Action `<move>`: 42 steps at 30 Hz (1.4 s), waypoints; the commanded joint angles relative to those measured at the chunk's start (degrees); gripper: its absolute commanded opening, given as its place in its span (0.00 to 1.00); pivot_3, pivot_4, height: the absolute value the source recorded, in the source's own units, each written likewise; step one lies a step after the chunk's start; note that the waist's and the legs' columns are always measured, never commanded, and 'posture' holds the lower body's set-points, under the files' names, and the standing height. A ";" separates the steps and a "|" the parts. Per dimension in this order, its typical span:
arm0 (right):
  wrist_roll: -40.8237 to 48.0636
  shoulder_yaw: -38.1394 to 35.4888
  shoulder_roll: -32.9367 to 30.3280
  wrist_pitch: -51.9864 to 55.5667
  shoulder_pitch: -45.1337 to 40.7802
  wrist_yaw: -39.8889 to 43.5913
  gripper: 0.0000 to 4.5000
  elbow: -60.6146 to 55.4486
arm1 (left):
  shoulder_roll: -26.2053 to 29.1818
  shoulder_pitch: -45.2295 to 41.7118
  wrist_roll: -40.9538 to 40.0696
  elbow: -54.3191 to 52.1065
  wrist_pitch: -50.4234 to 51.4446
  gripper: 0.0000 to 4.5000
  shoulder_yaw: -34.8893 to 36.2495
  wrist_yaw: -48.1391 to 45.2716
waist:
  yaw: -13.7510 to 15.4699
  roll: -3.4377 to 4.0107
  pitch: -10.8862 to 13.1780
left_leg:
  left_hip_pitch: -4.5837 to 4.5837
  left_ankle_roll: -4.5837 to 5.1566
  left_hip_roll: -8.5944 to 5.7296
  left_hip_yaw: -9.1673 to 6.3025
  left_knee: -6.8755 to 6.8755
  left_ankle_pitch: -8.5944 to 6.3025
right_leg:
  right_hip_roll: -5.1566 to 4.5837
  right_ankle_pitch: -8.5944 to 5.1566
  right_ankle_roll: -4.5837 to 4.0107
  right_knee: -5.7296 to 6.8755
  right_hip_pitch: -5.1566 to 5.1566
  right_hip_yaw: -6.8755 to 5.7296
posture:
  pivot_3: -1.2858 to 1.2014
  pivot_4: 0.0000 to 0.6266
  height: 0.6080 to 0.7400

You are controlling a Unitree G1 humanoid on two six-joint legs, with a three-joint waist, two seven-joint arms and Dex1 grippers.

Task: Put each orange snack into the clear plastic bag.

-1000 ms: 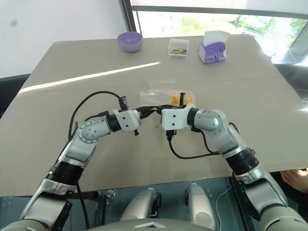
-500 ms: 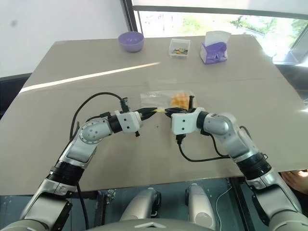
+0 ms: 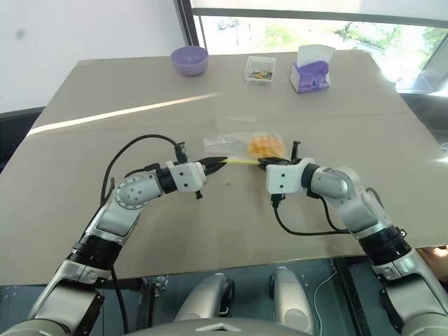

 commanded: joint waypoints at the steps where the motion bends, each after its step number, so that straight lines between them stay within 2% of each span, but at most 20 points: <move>1: -0.48 -4.89 -3.56 0.93 2.01 -1.09 0.01 2.89 | 2.20 -0.29 -1.14 0.60 -0.92 0.00 4.39 1.47 | 0.02 0.00 0.00 | 0.00 0.00 0.00 0.00 0.00 0.00 | 0.00 0.00 0.00 -0.01 0.00 0.00 | 0.52 0.24 1.00; 31: -0.32 -6.62 -7.57 0.16 4.86 -3.23 0.01 7.52 | 1.96 -2.72 -0.33 4.40 -3.64 0.00 4.38 3.80 | 0.11 -0.01 0.00 | -0.01 0.03 0.00 0.03 0.00 -0.02 | 0.00 0.00 0.00 -0.03 0.01 0.02 | 0.52 0.24 1.00; 37: 3.36 -6.98 -6.44 2.02 4.89 -1.03 0.01 6.60 | 1.59 -2.65 -0.31 3.60 -3.13 0.00 4.21 4.07 | 0.10 -0.01 0.00 | 0.00 0.03 0.00 0.04 0.00 -0.02 | 0.00 0.00 0.00 -0.03 0.01 0.03 | 0.52 0.24 1.00; 38: 3.42 -6.99 -6.26 2.00 4.83 -1.31 0.16 6.52 | 1.51 -2.72 -0.32 3.55 -3.05 0.00 4.13 4.11 | 0.11 -0.01 0.00 | -0.01 0.03 0.00 0.03 0.00 -0.02 | 0.00 0.00 0.00 -0.03 0.01 0.03 | 0.52 0.24 1.00; 39: 3.20 -6.88 -6.23 1.85 4.94 -1.51 0.22 6.34 | 1.41 -2.82 -0.34 3.54 -2.96 0.00 4.04 4.17 | 0.16 -0.01 0.00 | 0.00 0.03 0.00 0.03 0.00 -0.02 | 0.00 0.00 0.00 -0.03 0.01 0.03 | 0.52 0.24 1.00; 42: 3.68 -7.41 -5.97 1.67 5.92 -1.15 0.52 5.02 | 1.12 -2.94 -0.20 3.40 -2.79 0.00 4.06 4.24 | 0.45 0.00 0.00 | -0.01 0.04 0.00 0.02 0.00 -0.02 | -0.01 0.00 0.00 -0.04 0.01 0.01 | 0.52 0.24 1.00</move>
